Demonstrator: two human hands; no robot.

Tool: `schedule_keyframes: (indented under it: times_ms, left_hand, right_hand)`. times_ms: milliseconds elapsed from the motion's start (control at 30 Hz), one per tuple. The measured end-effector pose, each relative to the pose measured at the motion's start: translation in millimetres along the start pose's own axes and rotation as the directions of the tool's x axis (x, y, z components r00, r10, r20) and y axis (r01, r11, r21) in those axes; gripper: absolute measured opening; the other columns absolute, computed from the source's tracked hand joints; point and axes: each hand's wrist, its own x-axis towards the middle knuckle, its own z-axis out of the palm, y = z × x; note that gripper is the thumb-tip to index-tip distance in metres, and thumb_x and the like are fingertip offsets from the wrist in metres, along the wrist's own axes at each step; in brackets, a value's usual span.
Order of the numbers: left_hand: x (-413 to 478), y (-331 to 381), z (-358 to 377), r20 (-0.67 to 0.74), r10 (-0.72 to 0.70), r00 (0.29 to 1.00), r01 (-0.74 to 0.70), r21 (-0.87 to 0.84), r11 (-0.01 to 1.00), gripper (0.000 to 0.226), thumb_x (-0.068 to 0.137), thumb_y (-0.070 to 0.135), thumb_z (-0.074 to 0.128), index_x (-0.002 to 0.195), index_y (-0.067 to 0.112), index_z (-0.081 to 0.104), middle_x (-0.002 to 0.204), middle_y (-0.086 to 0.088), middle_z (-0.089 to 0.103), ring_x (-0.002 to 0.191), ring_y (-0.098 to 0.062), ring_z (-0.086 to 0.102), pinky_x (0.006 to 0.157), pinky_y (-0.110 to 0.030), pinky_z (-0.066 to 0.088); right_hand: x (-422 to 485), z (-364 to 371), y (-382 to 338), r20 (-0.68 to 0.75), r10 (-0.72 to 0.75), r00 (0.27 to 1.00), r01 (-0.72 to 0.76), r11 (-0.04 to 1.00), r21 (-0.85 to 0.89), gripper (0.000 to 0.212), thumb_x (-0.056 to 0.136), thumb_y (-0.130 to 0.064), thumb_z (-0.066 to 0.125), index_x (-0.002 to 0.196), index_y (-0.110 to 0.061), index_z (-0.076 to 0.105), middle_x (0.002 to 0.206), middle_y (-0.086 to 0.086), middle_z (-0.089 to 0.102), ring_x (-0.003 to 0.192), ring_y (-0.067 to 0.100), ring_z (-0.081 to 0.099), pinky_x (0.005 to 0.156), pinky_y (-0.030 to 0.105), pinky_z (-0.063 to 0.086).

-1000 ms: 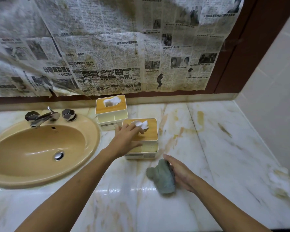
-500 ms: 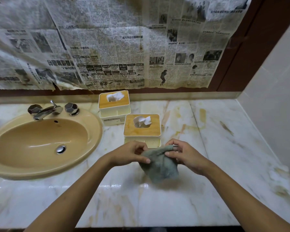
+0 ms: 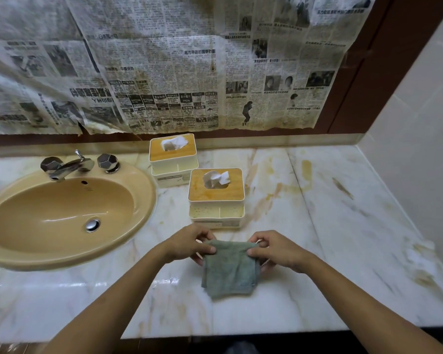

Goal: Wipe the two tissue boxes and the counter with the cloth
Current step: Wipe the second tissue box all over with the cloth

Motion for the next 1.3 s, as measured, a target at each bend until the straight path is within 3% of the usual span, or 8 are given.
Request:
schedule_keyframes:
  times_ms: [133, 267, 433, 567, 800, 900, 1133, 1300]
  left_hand:
    - [10.9, -15.4, 8.4, -0.188, 0.132, 0.973, -0.058, 0.354, 0.934, 0.010, 0.079, 0.015, 0.077, 0.082, 0.023, 0.072, 0.083, 0.008, 0.070, 0.074, -0.008, 0.063, 0.073, -0.033, 0.057]
    - [8.1, -12.5, 5.8, -0.297, 0.282, 0.912, -0.132, 0.439, 0.889, 0.012, 0.077, 0.021, 0.079, 0.079, 0.029, 0.070, 0.081, 0.015, 0.069, 0.076, -0.005, 0.063, 0.072, -0.029, 0.054]
    - [2.1, -20.4, -2.5, -0.187, 0.352, 0.917, -0.210, 0.522, 0.827, 0.015, 0.075, 0.028, 0.081, 0.083, 0.036, 0.070, 0.088, 0.018, 0.062, 0.083, -0.004, 0.058, 0.069, -0.021, 0.048]
    - [-2.0, -37.0, 4.2, -0.115, 0.256, 0.960, -0.153, 0.553, 0.819, 0.021, 0.070, 0.050, 0.078, 0.085, 0.036, 0.073, 0.090, 0.017, 0.059, 0.087, -0.003, 0.057, 0.073, -0.024, 0.049]
    - [9.7, -40.5, 23.0, -0.319, 0.194, 0.928, -0.002, 0.513, 0.858, 0.041, 0.079, 0.052, 0.070, 0.113, 0.029, 0.060, 0.102, 0.014, 0.054, 0.087, -0.006, 0.055, 0.079, -0.027, 0.048]
    - [16.0, -36.8, 29.3, -0.313, 0.147, 0.938, 0.051, 0.546, 0.836, 0.033, 0.076, 0.048, 0.073, 0.100, 0.028, 0.062, 0.098, 0.012, 0.050, 0.088, -0.009, 0.054, 0.076, -0.028, 0.048]
    - [10.4, -31.4, 18.5, -0.201, 0.036, 0.979, -0.019, 0.084, 0.996, 0.017, 0.076, 0.020, 0.078, 0.081, 0.015, 0.063, 0.072, 0.006, 0.060, 0.066, -0.007, 0.052, 0.065, -0.022, 0.042]
    - [-6.1, -9.0, -7.5, -0.141, 0.137, 0.980, -0.167, -0.229, 0.959, 0.023, 0.079, 0.000, 0.078, 0.097, -0.003, 0.064, 0.078, -0.008, 0.064, 0.076, -0.017, 0.064, 0.070, -0.026, 0.053]
  right_hand:
    - [16.9, 6.3, 18.7, -0.212, -0.137, 0.968, 0.068, 0.951, -0.302, 0.002, 0.085, -0.018, 0.068, 0.086, -0.017, 0.069, 0.085, 0.000, 0.069, 0.075, 0.009, 0.062, 0.069, 0.031, 0.054]
    - [18.9, 6.5, 19.3, -0.255, -0.294, 0.921, 0.177, 0.900, -0.398, 0.004, 0.085, -0.019, 0.067, 0.086, -0.022, 0.069, 0.086, -0.010, 0.070, 0.079, 0.005, 0.063, 0.076, 0.030, 0.054]
    - [13.6, 1.8, 32.0, -0.140, -0.452, 0.881, 0.270, 0.723, -0.636, 0.009, 0.087, -0.023, 0.063, 0.094, -0.027, 0.067, 0.101, -0.015, 0.060, 0.095, 0.005, 0.056, 0.083, 0.026, 0.049]
    - [7.4, 5.8, 45.2, -0.009, -0.366, 0.930, 0.236, 0.618, -0.750, 0.022, 0.084, -0.037, 0.064, 0.106, -0.031, 0.067, 0.116, -0.015, 0.052, 0.105, 0.006, 0.052, 0.091, 0.024, 0.043]
    - [23.4, 24.2, 46.2, -0.212, -0.295, 0.932, 0.045, 0.674, -0.738, 0.051, 0.085, -0.053, 0.058, 0.130, -0.029, 0.055, 0.122, -0.008, 0.049, 0.112, 0.015, 0.048, 0.095, 0.029, 0.042]
    - [32.7, 32.5, 45.4, -0.260, -0.271, 0.927, -0.026, 0.645, -0.764, 0.044, 0.082, -0.052, 0.062, 0.118, -0.026, 0.059, 0.115, -0.004, 0.048, 0.105, 0.016, 0.045, 0.092, 0.028, 0.041]
    - [28.1, 30.3, 29.1, -0.293, -0.154, 0.943, 0.056, 0.947, -0.317, 0.017, 0.073, -0.021, 0.074, 0.079, -0.019, 0.058, 0.078, -0.006, 0.062, 0.070, 0.008, 0.053, 0.061, 0.020, 0.042]
    - [16.7, 19.1, 8.2, -0.226, -0.089, 0.970, 0.147, 0.956, 0.253, 0.028, 0.074, -0.013, 0.080, 0.100, -0.020, 0.069, 0.096, 0.010, 0.072, 0.085, 0.023, 0.069, 0.077, 0.033, 0.056]
